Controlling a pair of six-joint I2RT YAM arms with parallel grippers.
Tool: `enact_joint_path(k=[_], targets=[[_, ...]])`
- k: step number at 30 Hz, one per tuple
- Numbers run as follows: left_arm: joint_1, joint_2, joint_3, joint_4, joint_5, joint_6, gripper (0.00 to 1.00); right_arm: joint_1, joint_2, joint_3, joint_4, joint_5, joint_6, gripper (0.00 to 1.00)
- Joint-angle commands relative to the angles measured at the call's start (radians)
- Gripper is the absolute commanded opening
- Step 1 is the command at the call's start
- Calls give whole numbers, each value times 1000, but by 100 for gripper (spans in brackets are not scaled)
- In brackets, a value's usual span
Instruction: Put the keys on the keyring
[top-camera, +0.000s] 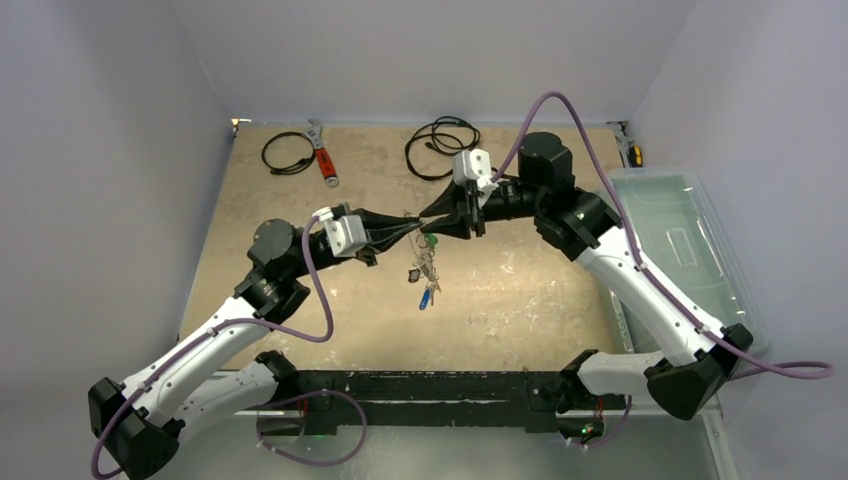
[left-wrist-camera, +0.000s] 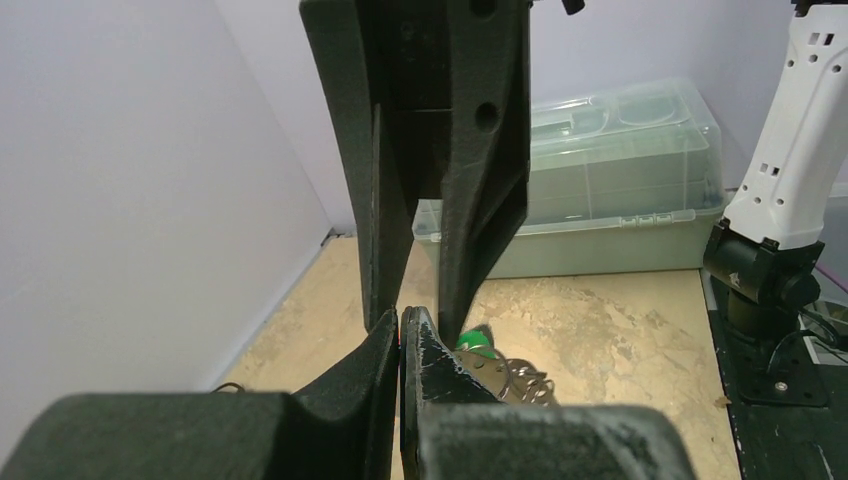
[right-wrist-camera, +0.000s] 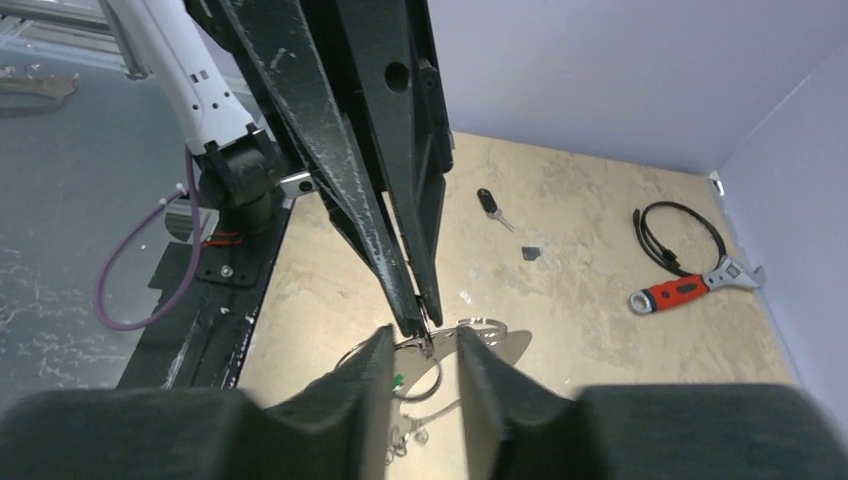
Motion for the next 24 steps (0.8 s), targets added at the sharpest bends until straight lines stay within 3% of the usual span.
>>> enact_joint_path(k=[1, 4, 9, 13, 18, 20, 24], targets=[[0, -2, 6, 86, -4, -18, 0, -3, 19, 23, 24, 37, 15, 22], [0, 0, 6, 87, -4, -18, 0, -4, 30, 25, 23, 38, 11, 1], [0, -9, 15, 61, -13, -4, 0, -3, 24, 26, 27, 60, 3, 0], [-1, -15, 77, -105, -41, 61, 2, -2, 33, 57, -14, 112, -24, 0], [0, -52, 127, -281, -136, 86, 76, -2, 55, 111, -72, 274, -8, 0], [0, -71, 118, -301, -169, 85, 83, -1, 57, 115, -79, 326, 15, 0], [0, -80, 91, -304, -200, 62, 85, 6, 63, 118, -91, 405, 63, 0]])
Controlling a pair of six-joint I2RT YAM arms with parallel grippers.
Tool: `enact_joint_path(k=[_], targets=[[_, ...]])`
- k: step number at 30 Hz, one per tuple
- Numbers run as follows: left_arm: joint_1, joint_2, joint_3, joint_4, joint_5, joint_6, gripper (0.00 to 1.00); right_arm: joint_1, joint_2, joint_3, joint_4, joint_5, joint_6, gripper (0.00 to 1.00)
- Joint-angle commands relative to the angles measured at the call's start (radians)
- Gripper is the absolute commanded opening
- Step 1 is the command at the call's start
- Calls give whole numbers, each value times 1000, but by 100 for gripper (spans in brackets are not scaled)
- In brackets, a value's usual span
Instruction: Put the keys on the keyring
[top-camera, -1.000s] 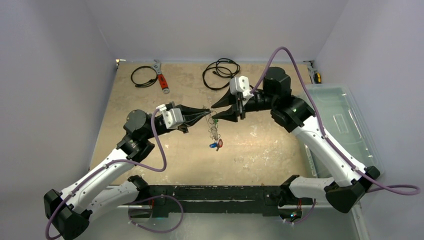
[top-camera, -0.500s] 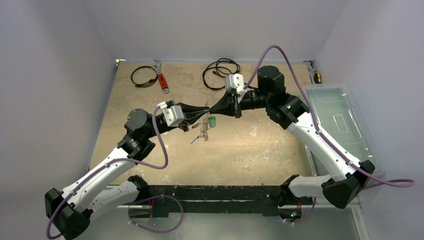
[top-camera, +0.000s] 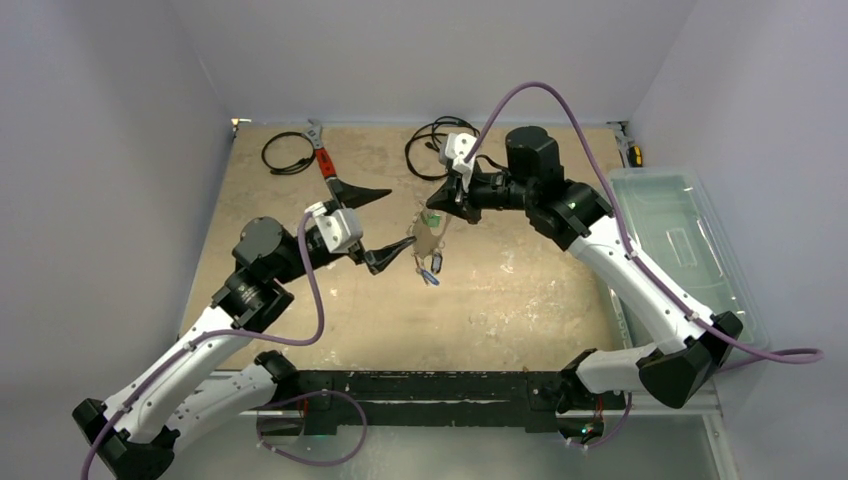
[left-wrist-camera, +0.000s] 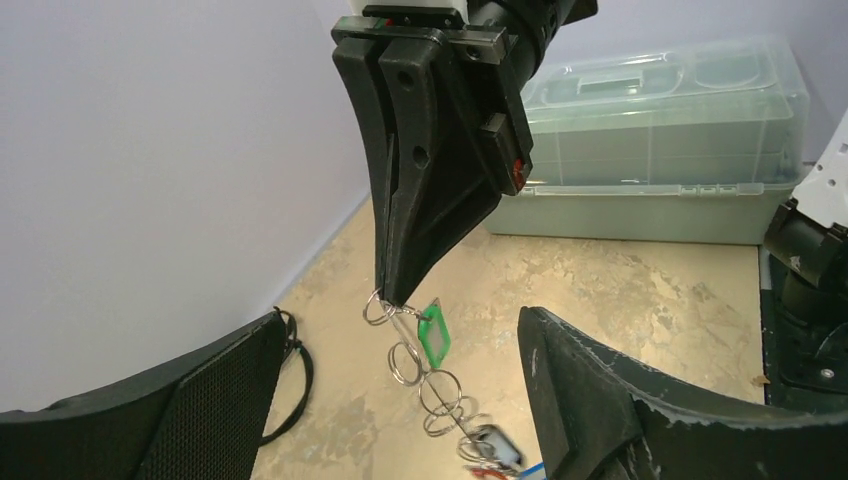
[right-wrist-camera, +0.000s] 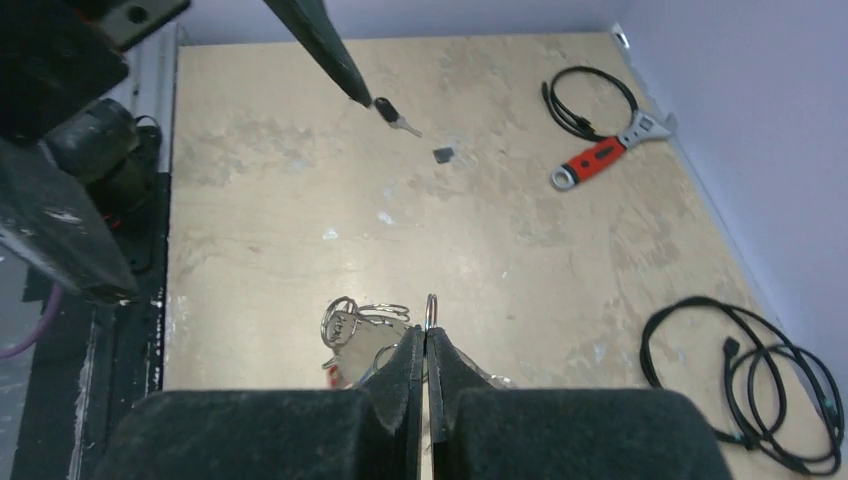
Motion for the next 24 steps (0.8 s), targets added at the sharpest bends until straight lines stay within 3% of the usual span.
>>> enact_joint_path(k=[1, 7, 18, 24], targets=[[-1, -7, -6, -13, -70, -26, 85, 7, -11, 55, 2, 132, 59, 0], [-3, 36, -107, 227, -146, -142, 86, 9, -37, 38, 36, 196, 153, 0], [-22, 234, -160, 574, -153, -331, 92, 54, -62, -4, 90, 289, 249, 0], [-35, 289, -159, 613, -232, -355, 76, 66, -81, -22, 126, 300, 278, 0]])
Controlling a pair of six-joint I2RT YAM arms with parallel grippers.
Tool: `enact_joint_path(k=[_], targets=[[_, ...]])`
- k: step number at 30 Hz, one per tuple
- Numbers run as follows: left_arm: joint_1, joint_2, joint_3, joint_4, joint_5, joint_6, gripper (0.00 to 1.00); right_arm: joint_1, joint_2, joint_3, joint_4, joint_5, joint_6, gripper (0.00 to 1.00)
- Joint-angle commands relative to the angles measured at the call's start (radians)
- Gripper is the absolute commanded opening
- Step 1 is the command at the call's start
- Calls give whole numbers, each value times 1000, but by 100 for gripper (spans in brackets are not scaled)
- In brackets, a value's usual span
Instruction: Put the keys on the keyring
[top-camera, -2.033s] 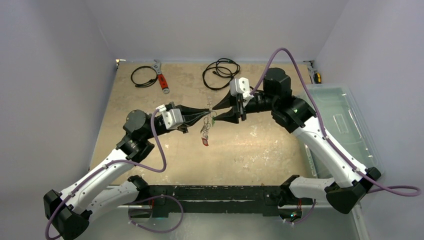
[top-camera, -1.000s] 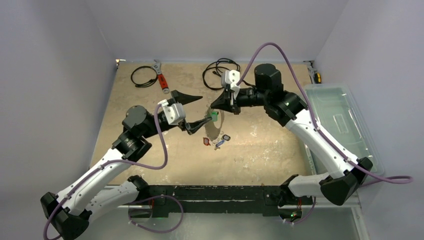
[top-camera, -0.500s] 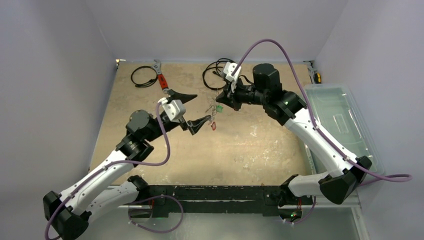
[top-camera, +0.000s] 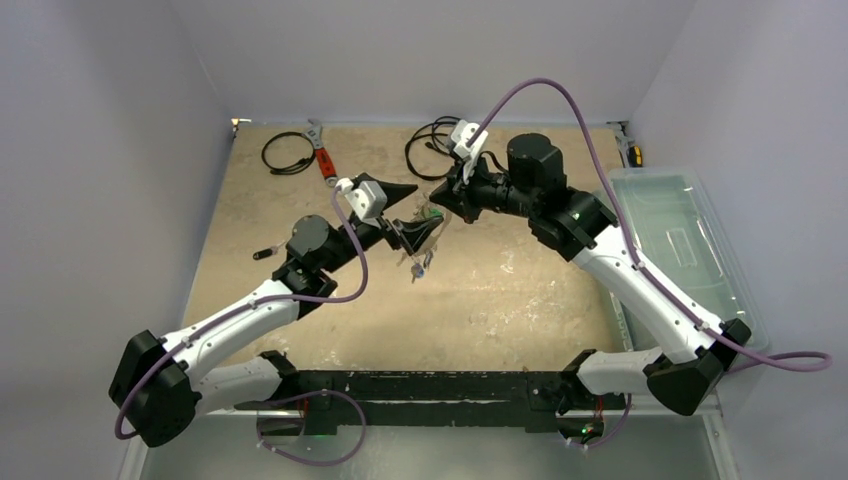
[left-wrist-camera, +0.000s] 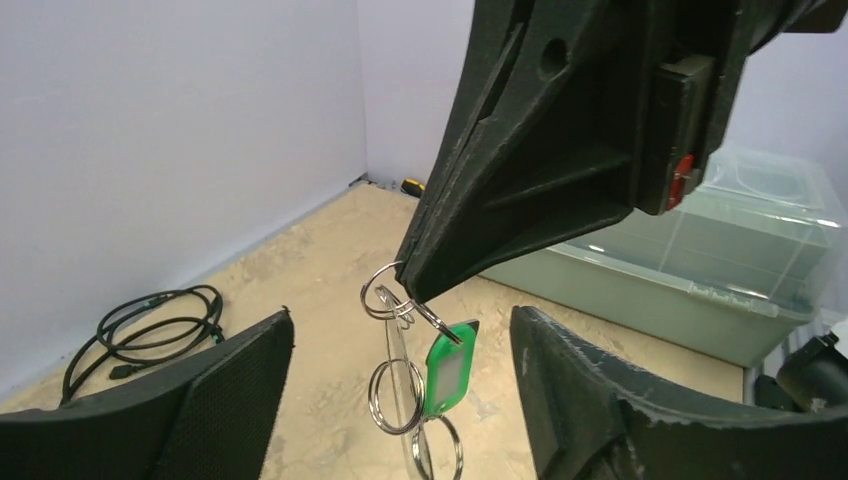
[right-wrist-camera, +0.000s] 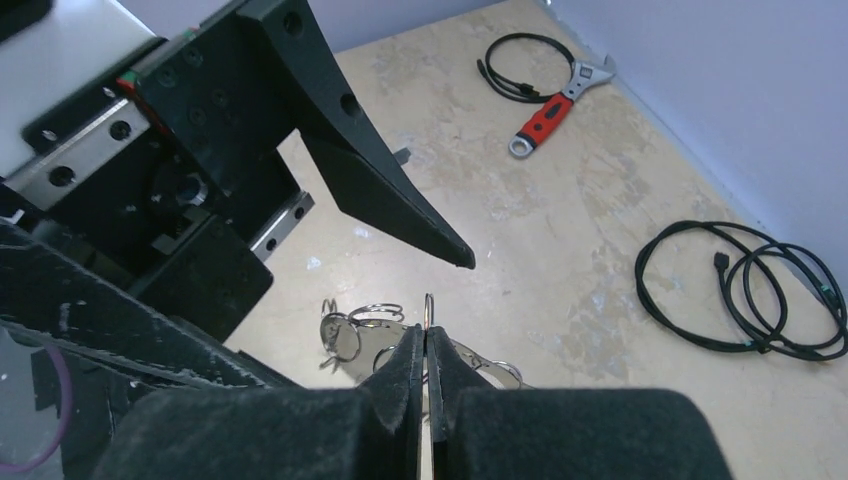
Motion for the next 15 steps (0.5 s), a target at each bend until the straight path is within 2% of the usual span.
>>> enact_joint_path(k=[1, 6, 11, 15], targets=[[-9, 22, -6, 115, -78, -43, 72, 14, -39, -4, 92, 25, 36, 0], [-9, 54, -1, 125, -75, -19, 52, 21, -46, -1, 88, 25, 37, 0], [-11, 83, 0, 148, -77, -8, 45, 21, -49, 9, 80, -4, 40, 0], [-11, 87, -6, 171, -65, 12, 32, 22, -54, 9, 75, -12, 48, 0]])
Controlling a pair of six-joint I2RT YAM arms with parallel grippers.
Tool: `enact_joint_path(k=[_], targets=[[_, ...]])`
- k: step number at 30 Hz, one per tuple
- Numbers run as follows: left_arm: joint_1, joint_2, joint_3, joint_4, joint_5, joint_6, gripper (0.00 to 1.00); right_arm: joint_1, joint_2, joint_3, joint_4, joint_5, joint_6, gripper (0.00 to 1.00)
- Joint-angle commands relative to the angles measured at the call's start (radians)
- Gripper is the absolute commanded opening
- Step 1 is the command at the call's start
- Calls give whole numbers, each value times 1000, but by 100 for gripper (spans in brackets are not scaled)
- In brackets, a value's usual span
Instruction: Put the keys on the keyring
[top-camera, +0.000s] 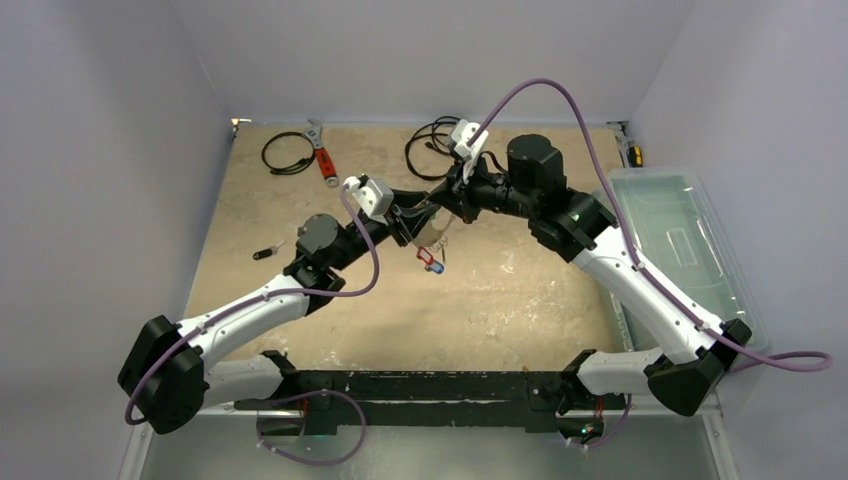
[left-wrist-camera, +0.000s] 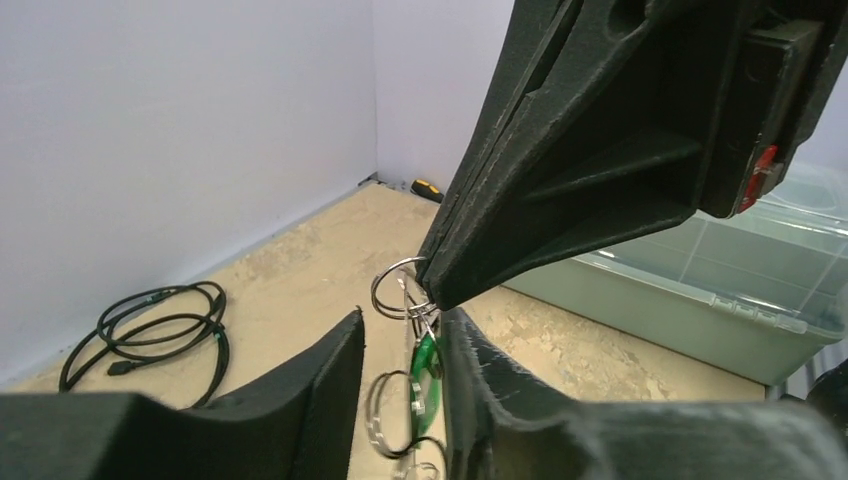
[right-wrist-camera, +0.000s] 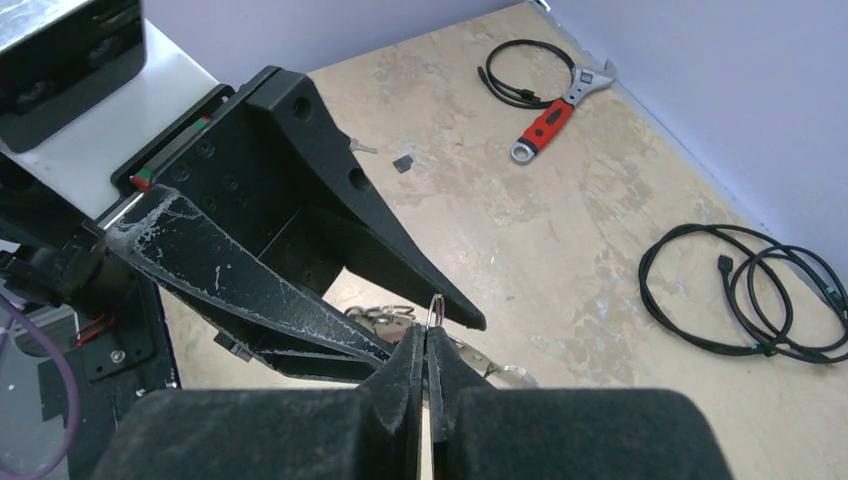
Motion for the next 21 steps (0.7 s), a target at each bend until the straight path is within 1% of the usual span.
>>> enact_joint_path(k=[1, 2, 4, 10, 11, 15, 17, 21], targets=[[-4, -3, -6, 83, -8, 29, 28, 9, -46, 15, 51, -28, 24, 0], [-4, -8, -12, 93, -3, 40, 22, 9, -47, 15, 49, -28, 25, 0], [-5, -17, -16, 87, 2, 58, 1, 9, -50, 13, 45, -23, 38, 0], [-6, -66, -11, -29, 2, 137, 0, 7, -27, 52, 6, -13, 74, 0], [-8, -74, -2, -61, 2, 147, 0, 8, -19, 61, -3, -21, 83, 0], [-17, -100, 31, -207, -17, 268, 0, 8, 13, 102, -43, -14, 110, 0], [-19, -110, 42, -271, -35, 294, 0, 8, 31, 125, -74, -7, 140, 0], [-20, -117, 83, -402, -53, 369, 0, 7, 73, 178, -139, -46, 157, 0]])
